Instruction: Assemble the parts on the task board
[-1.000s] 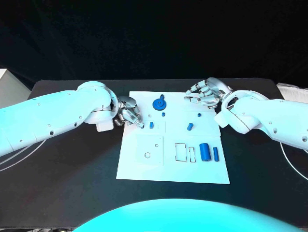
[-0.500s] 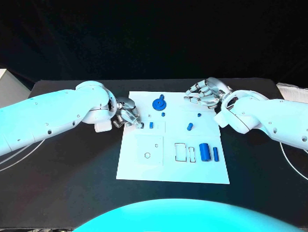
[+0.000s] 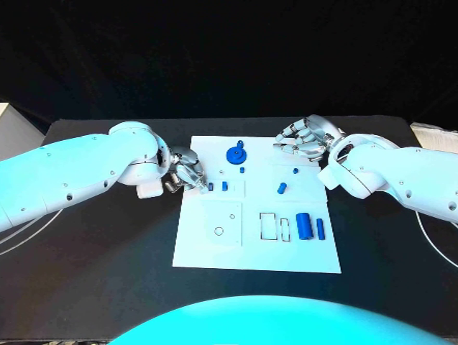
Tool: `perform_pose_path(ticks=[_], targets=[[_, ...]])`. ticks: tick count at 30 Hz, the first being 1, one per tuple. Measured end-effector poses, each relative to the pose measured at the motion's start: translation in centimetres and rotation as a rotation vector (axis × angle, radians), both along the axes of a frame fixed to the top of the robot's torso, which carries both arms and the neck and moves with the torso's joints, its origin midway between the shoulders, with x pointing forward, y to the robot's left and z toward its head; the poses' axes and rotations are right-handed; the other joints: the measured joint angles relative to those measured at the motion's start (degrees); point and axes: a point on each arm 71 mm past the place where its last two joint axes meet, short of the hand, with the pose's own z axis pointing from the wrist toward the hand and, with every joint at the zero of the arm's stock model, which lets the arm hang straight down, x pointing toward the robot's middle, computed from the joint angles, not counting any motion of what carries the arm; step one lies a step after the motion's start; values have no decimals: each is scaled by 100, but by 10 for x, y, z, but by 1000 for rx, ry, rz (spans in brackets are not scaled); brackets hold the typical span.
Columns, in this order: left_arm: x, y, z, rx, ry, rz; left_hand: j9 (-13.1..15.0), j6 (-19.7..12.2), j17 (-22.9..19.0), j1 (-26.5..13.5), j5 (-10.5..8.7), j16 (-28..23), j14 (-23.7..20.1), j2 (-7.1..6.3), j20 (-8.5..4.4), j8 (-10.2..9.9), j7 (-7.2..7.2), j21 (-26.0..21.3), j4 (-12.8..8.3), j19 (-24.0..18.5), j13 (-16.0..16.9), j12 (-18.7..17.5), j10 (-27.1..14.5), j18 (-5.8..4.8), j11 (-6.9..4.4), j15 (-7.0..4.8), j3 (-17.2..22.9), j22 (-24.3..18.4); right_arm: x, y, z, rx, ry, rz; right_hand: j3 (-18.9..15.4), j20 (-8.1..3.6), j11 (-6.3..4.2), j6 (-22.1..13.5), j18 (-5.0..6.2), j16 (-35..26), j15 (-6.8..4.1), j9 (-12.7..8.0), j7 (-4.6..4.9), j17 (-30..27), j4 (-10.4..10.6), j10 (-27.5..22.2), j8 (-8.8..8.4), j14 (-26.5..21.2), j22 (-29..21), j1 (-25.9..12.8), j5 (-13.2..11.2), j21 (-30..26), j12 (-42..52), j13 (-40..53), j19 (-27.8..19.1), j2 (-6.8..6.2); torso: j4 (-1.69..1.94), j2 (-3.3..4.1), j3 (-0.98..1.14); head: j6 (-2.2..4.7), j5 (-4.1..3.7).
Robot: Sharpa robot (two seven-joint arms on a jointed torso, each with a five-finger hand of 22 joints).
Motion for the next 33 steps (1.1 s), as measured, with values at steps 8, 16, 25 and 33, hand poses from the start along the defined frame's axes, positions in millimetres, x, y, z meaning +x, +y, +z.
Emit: perform_pose_path(ticks=[8,16,25,33], targets=[[-1,1,0,-4,3,4,-97,63,0,-144,1,-11,-8,-162,0,-57,19,0,50,0,0,0,-23,0,18,8,-51,0,0,0,0,0,0,0,0,0,0,0,0,0,0,0,0,0,0,0,0,0,4,0,0,0,0,0,0,0,3,-1,-2,0,-2],[-3,4,2,-12,-3,11,-197,93,0,-279,1,-50,0,-310,21,-119,32,-22,122,-21,-44,0,-74,0,52,40,-202,-13,0,-1,0,0,0,-1,0,0,0,0,0,0,0,0,0,-1,0,0,0,0,4,0,0,0,0,-1,0,0,2,-1,-2,0,3],[-13,7,7,-49,-86,69,-213,-21,0,-733,1,-241,-10,-535,103,-34,145,-215,660,-144,-414,-85,-367,91,127,114,-900,-185,-1,-4,0,-2,0,-6,0,0,0,0,0,0,0,0,0,-1,0,0,0,0,4,0,0,0,0,-1,0,0,5,-5,-2,0,-18],[-25,7,9,-61,-197,129,-52,-239,0,-572,1,-327,-10,-436,104,390,114,-309,1164,-185,-573,-108,-522,91,113,114,-1512,-277,-1,-6,0,-2,-1,-11,0,0,0,0,0,0,0,0,0,-1,0,0,0,0,3,0,23,0,0,4,0,0,13,-12,-2,0,-24]])
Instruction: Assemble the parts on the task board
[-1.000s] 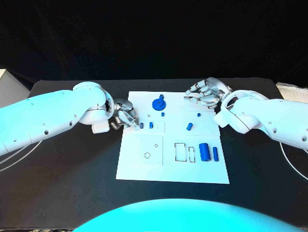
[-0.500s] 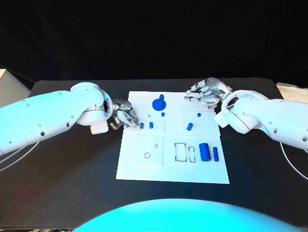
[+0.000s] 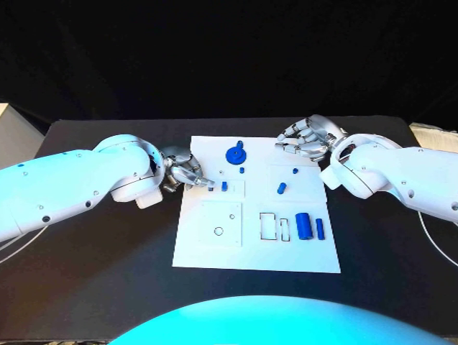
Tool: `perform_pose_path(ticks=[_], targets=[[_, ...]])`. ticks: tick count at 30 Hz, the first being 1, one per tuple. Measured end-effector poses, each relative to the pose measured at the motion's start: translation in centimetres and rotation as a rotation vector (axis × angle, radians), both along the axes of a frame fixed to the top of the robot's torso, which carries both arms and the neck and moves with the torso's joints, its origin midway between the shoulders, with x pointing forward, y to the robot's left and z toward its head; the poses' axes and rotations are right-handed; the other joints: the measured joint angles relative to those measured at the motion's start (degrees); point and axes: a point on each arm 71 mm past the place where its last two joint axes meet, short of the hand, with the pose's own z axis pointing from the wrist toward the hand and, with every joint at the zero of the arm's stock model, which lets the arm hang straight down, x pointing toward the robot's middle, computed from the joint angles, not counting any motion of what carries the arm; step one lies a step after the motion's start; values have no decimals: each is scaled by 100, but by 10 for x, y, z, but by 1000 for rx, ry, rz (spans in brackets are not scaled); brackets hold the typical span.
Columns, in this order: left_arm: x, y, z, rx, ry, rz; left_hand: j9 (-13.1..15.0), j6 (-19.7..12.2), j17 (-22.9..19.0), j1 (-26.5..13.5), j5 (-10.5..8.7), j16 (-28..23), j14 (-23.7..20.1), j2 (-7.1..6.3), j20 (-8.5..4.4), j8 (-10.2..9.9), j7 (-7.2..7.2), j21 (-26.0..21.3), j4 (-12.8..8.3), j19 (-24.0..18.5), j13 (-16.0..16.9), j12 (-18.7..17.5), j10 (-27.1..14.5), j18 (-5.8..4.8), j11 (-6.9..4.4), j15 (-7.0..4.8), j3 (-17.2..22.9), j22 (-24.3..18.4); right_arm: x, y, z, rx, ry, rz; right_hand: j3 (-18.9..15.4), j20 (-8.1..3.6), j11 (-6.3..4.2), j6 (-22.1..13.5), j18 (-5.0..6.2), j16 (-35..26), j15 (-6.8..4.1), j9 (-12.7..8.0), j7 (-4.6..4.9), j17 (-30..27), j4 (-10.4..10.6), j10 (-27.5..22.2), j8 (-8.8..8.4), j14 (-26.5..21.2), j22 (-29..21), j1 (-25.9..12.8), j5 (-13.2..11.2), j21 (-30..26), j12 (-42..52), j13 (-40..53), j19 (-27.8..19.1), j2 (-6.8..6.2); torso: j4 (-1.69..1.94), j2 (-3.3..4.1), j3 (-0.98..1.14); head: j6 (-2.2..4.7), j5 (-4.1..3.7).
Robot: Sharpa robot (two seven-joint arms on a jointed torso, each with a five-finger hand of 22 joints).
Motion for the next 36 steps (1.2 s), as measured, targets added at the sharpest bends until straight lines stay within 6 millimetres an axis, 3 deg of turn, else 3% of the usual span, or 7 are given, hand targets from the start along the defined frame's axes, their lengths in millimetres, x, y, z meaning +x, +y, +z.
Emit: perform_pose_path(ticks=[10,15,22,28,36], targets=[[-8,-2,-1,25,-101,52,97,-103,0,238,20,0,0,49,-24,364,-24,0,299,24,20,94,4,0,-4,0,-211,34,0,-1,0,-1,-1,-3,0,0,0,0,0,0,0,0,0,0,0,0,0,0,-1,0,0,0,0,-1,0,0,-4,0,1,0,31],[-10,-1,-6,53,-115,62,148,-68,0,295,20,24,0,86,-83,582,-73,51,421,84,101,164,84,0,-83,0,-275,89,0,-1,0,-1,-1,-3,0,0,0,0,0,0,0,0,0,0,0,0,0,0,-1,0,0,0,0,-1,0,0,-7,3,4,0,41],[-14,-5,-18,88,-108,65,159,-69,0,295,20,23,0,86,-88,692,-73,51,460,89,118,170,105,0,-104,-44,-315,108,0,-2,0,-1,-2,-4,0,0,0,0,0,0,0,0,0,0,0,0,0,0,-2,0,0,0,0,-1,0,0,-8,3,3,0,52],[-18,-8,-25,106,-106,63,181,-44,0,157,20,45,13,199,-104,880,-140,120,471,148,163,224,157,-1,-155,-56,-399,156,0,-2,0,-1,-2,-4,0,0,0,0,0,0,0,0,0,0,0,0,0,0,-2,0,0,0,0,-2,0,0,-12,8,3,0,63],[-21,-12,-26,102,-124,64,191,-18,0,126,26,67,1,188,-123,988,-166,122,466,167,218,237,197,-1,-195,-86,-435,173,0,-2,0,-1,-2,-4,0,0,0,0,0,0,0,0,0,-1,0,0,0,0,-2,0,0,0,0,-3,0,0,-12,11,0,0,66]])
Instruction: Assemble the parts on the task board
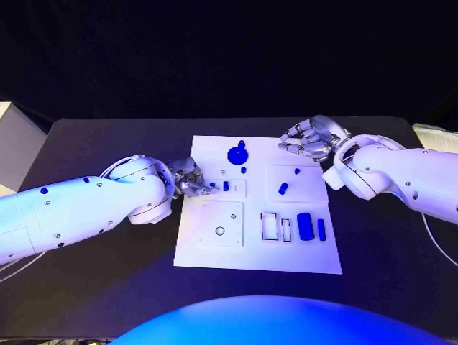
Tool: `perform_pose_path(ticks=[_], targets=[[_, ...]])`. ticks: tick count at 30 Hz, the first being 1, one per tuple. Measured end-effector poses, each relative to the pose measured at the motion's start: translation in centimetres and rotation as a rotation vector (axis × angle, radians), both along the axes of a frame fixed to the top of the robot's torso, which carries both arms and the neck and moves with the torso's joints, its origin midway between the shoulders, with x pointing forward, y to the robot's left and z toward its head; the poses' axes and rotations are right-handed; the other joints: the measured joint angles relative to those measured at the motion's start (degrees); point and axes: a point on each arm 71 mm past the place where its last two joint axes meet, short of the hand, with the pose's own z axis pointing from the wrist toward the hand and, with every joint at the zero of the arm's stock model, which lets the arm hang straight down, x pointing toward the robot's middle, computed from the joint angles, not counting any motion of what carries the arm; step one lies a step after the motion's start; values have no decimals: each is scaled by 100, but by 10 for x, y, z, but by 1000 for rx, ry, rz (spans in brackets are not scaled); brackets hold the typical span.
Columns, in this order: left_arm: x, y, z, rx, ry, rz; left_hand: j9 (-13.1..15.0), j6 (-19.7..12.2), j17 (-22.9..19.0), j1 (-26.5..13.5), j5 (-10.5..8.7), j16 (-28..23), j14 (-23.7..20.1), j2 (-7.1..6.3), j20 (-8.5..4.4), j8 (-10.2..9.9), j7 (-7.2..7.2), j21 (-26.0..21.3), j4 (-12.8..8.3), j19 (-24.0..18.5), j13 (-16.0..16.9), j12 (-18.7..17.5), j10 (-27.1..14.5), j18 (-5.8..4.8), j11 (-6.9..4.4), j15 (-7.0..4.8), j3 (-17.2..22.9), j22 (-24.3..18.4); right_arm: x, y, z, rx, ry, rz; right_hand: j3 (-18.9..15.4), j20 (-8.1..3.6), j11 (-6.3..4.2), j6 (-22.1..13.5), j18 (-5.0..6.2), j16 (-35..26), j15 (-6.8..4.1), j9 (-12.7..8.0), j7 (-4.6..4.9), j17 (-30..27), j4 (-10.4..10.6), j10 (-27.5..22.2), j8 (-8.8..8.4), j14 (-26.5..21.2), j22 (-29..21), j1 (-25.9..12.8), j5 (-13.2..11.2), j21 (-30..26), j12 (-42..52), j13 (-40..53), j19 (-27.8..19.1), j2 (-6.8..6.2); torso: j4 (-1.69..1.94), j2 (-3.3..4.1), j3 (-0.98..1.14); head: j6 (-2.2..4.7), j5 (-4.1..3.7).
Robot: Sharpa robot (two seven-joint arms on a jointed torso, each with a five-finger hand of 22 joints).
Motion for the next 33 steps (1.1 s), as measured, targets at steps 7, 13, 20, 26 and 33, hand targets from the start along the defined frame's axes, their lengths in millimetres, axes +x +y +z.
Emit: perform_pose_path(ticks=[7,13,20,26,33], targets=[[-2,-2,0,-10,-13,-1,7,-51,0,71,19,22,0,71,-30,150,-51,0,1,31,14,26,54,-1,-28,-43,75,9,0,0,-1,0,1,0,17,0,0,0,0,0,0,0,0,0,-17,0,0,0,0,0,0,0,0,-1,0,0,1,1,-1,0,4],[-2,-4,2,-18,-26,0,-65,-103,0,282,19,22,18,24,-51,267,-102,18,-15,51,14,26,55,0,-29,-63,482,21,0,0,-1,0,3,0,16,0,0,0,0,0,0,0,0,0,-16,0,0,0,-1,0,0,0,0,-1,0,0,1,4,-3,0,1],[-1,-6,2,-19,-33,-2,-85,-103,0,305,19,22,-1,2,-51,292,-102,17,-16,51,5,26,74,-1,-49,-82,572,30,0,0,-2,0,3,0,16,0,0,0,0,0,0,0,0,0,-16,0,0,0,1,0,0,0,0,-1,0,0,-3,4,-3,0,-1],[1,-6,1,-15,-34,-1,-93,-103,0,305,19,22,-1,2,-51,292,-102,17,-13,51,-7,26,74,-1,-49,-81,607,30,-1,0,-2,0,3,1,16,0,0,0,0,0,0,0,0,0,-16,0,0,0,4,0,0,0,0,-1,0,0,-1,2,1,0,0],[1,-9,1,-13,-32,-5,-115,-103,0,286,19,22,-1,-17,-51,324,-102,17,8,51,-7,26,73,-1,-49,-81,628,30,-1,1,-2,0,3,1,16,0,0,0,0,0,0,0,0,0,-16,0,0,0,3,0,0,0,0,-2,0,0,-2,1,3,0,3]])
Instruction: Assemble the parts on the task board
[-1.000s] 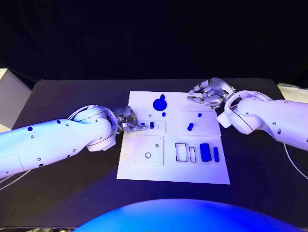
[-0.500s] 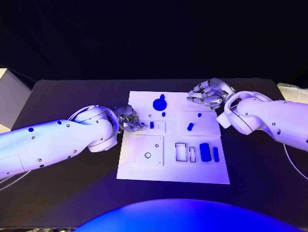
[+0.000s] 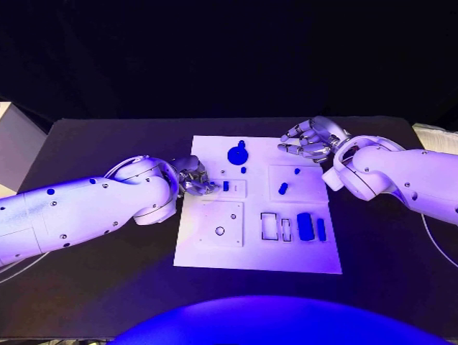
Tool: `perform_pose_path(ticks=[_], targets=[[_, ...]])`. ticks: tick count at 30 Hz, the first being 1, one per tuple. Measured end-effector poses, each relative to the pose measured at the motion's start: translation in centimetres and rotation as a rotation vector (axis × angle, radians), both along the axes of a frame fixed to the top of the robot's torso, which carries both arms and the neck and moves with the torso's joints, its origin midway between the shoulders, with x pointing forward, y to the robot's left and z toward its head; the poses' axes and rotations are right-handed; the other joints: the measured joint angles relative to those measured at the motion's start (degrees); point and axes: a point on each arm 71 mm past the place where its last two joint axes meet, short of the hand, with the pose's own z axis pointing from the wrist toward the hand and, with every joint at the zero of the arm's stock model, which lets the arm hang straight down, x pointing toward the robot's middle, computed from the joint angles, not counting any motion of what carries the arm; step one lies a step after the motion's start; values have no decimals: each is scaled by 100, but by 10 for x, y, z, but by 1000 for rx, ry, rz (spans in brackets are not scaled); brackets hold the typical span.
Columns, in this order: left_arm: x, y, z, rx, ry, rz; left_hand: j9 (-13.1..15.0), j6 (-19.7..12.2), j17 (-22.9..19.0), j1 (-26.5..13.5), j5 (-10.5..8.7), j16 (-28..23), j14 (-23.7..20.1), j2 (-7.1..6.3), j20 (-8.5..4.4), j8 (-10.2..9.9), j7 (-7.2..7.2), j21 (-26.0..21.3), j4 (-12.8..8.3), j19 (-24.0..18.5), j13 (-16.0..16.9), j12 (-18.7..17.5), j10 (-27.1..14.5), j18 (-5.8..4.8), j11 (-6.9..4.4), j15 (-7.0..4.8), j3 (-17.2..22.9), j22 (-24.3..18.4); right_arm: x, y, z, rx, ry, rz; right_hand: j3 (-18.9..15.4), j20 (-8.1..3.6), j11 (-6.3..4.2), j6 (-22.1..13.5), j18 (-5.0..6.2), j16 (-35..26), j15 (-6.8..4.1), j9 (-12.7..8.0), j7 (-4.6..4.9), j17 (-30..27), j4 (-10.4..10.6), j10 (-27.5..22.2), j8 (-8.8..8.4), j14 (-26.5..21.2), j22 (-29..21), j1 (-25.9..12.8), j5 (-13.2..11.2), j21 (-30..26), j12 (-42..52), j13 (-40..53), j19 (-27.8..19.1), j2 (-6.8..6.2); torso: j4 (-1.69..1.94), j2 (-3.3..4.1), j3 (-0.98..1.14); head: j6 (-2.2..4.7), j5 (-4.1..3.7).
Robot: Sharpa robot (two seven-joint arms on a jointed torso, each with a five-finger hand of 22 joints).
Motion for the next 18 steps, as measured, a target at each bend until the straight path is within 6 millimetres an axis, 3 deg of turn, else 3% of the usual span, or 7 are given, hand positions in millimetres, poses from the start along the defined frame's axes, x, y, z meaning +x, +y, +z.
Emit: perform_pose_path(ticks=[12,18], targets=[[1,0,-1,7,9,-4,-54,-42,0,-37,0,0,0,9,0,50,-1,0,-25,0,-11,0,-1,0,0,0,247,-1,0,0,0,0,0,0,17,0,0,0,0,0,0,0,0,0,17,0,0,0,-1,0,0,0,0,-1,0,0,2,1,1,0,-9],[1,-1,-1,5,14,-6,-169,-144,0,58,-1,0,0,-18,0,226,-19,0,-143,0,-51,0,-1,0,0,0,1088,-1,0,0,0,0,0,0,17,0,0,0,0,0,0,0,0,0,17,0,0,0,-1,0,0,0,0,4,0,0,2,1,-3,0,-10]])
